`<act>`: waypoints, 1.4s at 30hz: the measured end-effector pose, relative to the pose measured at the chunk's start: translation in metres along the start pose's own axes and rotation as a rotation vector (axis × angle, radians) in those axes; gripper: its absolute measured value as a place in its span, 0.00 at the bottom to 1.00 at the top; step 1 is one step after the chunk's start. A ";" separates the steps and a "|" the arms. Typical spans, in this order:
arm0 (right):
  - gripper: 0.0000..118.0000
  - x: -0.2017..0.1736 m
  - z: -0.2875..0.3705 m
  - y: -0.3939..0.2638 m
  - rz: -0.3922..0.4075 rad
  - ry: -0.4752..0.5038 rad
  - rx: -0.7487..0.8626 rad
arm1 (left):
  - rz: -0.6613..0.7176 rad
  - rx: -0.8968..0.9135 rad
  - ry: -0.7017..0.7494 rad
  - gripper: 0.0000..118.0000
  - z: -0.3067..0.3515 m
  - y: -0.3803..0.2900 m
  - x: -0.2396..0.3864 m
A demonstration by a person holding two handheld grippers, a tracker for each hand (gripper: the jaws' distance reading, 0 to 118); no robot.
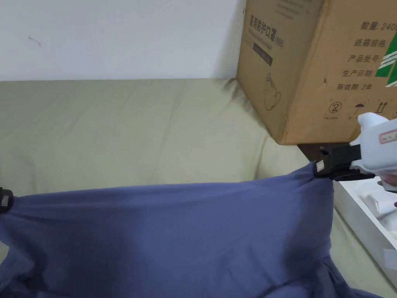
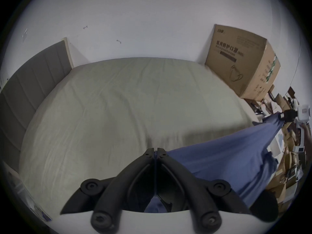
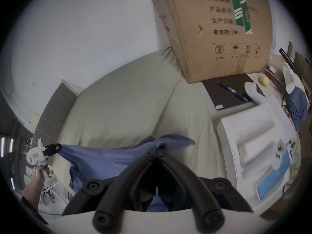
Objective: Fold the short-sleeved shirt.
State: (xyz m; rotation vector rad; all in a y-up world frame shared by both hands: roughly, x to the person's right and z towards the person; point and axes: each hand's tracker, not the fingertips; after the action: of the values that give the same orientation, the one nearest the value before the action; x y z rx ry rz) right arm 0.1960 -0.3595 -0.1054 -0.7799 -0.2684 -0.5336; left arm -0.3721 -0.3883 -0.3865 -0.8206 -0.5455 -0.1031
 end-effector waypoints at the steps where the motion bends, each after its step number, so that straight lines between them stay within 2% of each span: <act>1: 0.00 0.002 0.016 -0.015 -0.007 0.014 0.008 | 0.001 -0.001 -0.004 0.00 0.012 -0.010 -0.001; 4: 0.00 0.010 0.054 -0.062 -0.027 0.031 0.014 | 0.008 -0.016 -0.035 0.00 0.044 -0.045 -0.001; 8: 0.00 0.036 0.066 -0.128 -0.071 0.053 -0.023 | 0.039 -0.060 -0.068 0.00 0.069 -0.096 -0.003; 12: 0.00 0.061 0.039 -0.187 -0.130 -0.032 -0.100 | 0.087 -0.121 -0.079 0.00 0.065 -0.150 -0.005; 17: 0.00 0.067 0.020 -0.216 -0.195 -0.062 -0.065 | 0.121 -0.164 -0.053 0.00 0.050 -0.185 -0.003; 19: 0.00 0.063 0.022 -0.214 -0.197 -0.066 -0.046 | 0.110 -0.148 -0.037 0.05 0.050 -0.187 -0.002; 20: 0.00 0.060 0.025 -0.211 -0.185 -0.071 -0.039 | 0.122 -0.134 -0.035 0.10 0.051 -0.185 -0.003; 21: 0.05 0.059 0.027 -0.210 -0.165 -0.071 -0.025 | 0.135 -0.123 -0.032 0.21 0.054 -0.182 -0.003; 22: 0.28 0.057 0.033 -0.207 -0.139 -0.071 0.005 | 0.145 -0.112 -0.024 0.50 0.058 -0.179 -0.003; 23: 0.57 0.052 0.038 -0.204 -0.127 -0.076 0.027 | 0.132 -0.086 0.008 0.81 0.063 -0.175 0.000; 24: 0.87 0.049 0.044 -0.200 -0.132 -0.074 0.028 | 0.102 -0.047 0.056 1.00 0.070 -0.174 0.003; 25: 0.99 0.045 0.054 -0.197 -0.139 -0.056 0.050 | 0.079 0.002 0.067 0.98 0.078 -0.170 0.005; 27: 0.96 0.029 0.079 -0.194 -0.150 0.019 0.176 | 0.079 0.107 -0.039 0.98 0.105 -0.158 0.010; 30: 0.97 -0.008 0.114 -0.189 -0.134 0.086 0.286 | 0.060 0.196 -0.067 0.98 0.141 -0.146 0.029; 32: 0.95 -0.048 0.139 -0.188 -0.094 0.160 0.418 | 0.026 0.291 -0.100 0.98 0.166 -0.139 0.045; 33: 0.92 -0.066 0.150 -0.192 -0.042 0.185 0.495 | 0.009 0.338 -0.102 0.98 0.176 -0.136 0.054; 34: 0.80 -0.086 0.161 -0.197 0.028 0.183 0.584 | 0.000 0.390 -0.100 0.91 0.186 -0.135 0.065; 35: 0.62 -0.108 0.167 -0.200 0.096 0.160 0.668 | -0.011 0.427 -0.115 0.74 0.195 -0.134 0.073; 36: 0.39 -0.125 0.171 -0.206 0.161 0.133 0.720 | -0.010 0.458 -0.132 0.54 0.202 -0.134 0.080; 37: 0.30 -0.142 0.175 -0.213 0.226 0.082 0.775 | -0.017 0.494 -0.130 0.39 0.207 -0.138 0.088; 38: 0.21 -0.157 0.176 -0.222 0.281 0.005 0.842 | -0.028 0.534 -0.073 0.39 0.211 -0.142 0.098; 39: 0.02 -0.169 0.170 -0.228 0.310 -0.064 0.895 | -0.048 0.568 -0.014 0.09 0.211 -0.146 0.107; 40: 0.00 -0.179 0.170 -0.237 0.322 -0.112 0.965 | -0.074 0.623 0.033 0.00 0.208 -0.150 0.110; 42: 0.00 -0.187 0.167 -0.248 0.354 -0.072 1.001 | -0.104 0.659 0.005 0.00 0.207 -0.158 0.117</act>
State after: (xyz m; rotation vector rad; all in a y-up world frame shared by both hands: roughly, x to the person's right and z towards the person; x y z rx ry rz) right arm -0.1026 -0.3178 0.0782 0.1366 -0.4036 0.0045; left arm -0.4051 -0.3342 -0.1080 -0.1506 -0.5710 -0.0162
